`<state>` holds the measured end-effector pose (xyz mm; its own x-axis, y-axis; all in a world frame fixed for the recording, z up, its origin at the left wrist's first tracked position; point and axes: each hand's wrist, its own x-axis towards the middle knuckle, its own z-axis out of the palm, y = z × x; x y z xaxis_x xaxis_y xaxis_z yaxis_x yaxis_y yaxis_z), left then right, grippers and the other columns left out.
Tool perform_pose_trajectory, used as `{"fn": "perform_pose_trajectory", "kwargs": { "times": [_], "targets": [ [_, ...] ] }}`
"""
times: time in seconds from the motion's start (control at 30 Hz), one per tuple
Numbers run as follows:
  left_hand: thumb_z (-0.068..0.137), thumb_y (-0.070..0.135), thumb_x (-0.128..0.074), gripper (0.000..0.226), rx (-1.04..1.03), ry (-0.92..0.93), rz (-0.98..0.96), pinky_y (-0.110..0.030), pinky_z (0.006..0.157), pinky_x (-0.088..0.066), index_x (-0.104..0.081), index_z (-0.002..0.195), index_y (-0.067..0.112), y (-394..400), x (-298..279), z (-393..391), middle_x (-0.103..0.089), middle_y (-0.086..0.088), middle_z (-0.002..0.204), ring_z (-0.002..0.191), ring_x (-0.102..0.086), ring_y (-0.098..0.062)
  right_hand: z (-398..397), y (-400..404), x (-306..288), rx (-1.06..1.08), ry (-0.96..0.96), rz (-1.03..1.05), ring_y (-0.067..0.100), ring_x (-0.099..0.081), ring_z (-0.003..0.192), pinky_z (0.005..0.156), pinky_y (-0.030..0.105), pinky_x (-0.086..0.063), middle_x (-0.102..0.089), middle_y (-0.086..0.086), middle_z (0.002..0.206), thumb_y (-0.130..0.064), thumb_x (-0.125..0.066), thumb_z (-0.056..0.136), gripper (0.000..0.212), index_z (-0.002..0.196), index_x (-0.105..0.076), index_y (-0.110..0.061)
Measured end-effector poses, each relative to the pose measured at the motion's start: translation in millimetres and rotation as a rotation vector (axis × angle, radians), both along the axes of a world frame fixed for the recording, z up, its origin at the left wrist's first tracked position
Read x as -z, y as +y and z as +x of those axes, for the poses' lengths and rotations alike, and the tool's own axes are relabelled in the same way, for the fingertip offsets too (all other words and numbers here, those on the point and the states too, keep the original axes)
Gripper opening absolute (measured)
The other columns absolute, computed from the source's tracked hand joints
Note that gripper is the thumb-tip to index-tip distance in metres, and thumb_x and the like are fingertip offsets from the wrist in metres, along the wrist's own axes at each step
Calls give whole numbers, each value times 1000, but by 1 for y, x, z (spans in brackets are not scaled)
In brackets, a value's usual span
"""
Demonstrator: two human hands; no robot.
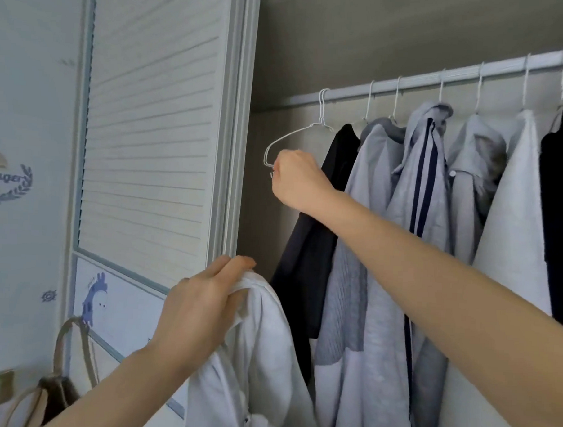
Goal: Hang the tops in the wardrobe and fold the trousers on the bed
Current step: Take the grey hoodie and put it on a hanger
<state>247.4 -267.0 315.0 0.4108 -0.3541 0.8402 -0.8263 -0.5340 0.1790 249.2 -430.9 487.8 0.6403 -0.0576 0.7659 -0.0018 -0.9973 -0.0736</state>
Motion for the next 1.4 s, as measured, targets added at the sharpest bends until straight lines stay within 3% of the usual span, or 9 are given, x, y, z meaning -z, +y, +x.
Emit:
{"fn": "perform_pose_trajectory", "kwargs": {
  "times": [0.1,0.23,0.47,0.6,0.73,0.93,1.1,1.27,1.4],
  "targets": [
    [86,15,-67,45,-19,-16,-37,-35,64,-50,-47,117,41,-4,-13,18,-63,17,116,80,-66,-24,54,-9,-38,29,3,203,31,-56,85,62,25,-37,-60,15,103,-16,-46,94,15,82,-50,-8],
    [87,24,-66,41,-51,-53,-38,-35,64,-50,-43,114,44,-11,-30,46,-64,18,112,82,-66,-24,114,-24,-81,84,-117,524,33,-48,121,84,31,-32,-52,14,133,-28,-43,97,43,131,-43,-2],
    [90,32,-63,30,-96,-70,-42,-36,71,-52,-46,113,41,-22,-57,94,-64,17,106,87,-63,-22,174,-53,-103,-50,-63,820,33,-39,131,105,40,-35,-42,13,144,-31,-47,93,56,142,-36,-5],
    [91,33,-62,32,-80,-75,-44,-38,73,-55,-42,114,42,-26,-56,104,-64,17,106,87,-64,-21,189,-70,-101,-219,-60,875,27,-55,119,89,32,-49,-54,12,133,-15,-50,92,41,131,-51,-7],
    [90,30,-63,31,-94,-86,-65,-37,69,-53,-44,111,41,-23,-55,109,-63,18,102,84,-62,-19,194,-71,-95,-112,-175,876,27,-62,101,72,27,-45,-60,11,123,-9,-52,90,35,124,-55,-4],
    [90,28,-62,28,-106,-80,-59,-39,70,-53,-46,109,40,-20,-53,103,-65,15,99,84,-63,-21,181,-77,-103,-213,-163,906,29,-53,120,83,31,-44,-52,12,134,-13,-45,93,40,133,-49,-5],
    [92,31,-60,23,-117,-34,-26,-40,75,-53,-52,113,36,-21,-53,96,-67,8,103,89,-63,-24,156,-65,-113,-85,-264,755,33,-53,119,104,39,-41,-56,14,131,-18,-49,95,37,129,-51,-4],
    [95,36,-55,29,-160,69,13,-41,79,-54,-50,122,30,-17,-48,89,-69,-2,99,90,-64,-27,116,-38,-96,-141,-257,629,34,-50,118,96,39,-45,-53,12,127,-31,-51,92,47,128,-46,0],
    [95,37,-53,24,-176,207,21,-45,82,-54,-52,119,34,-10,-40,89,-68,-5,99,91,-62,-29,69,-6,-62,-395,-225,777,28,-49,108,88,41,-47,-50,12,111,-26,-42,96,32,118,-35,-2]
  ]
}}
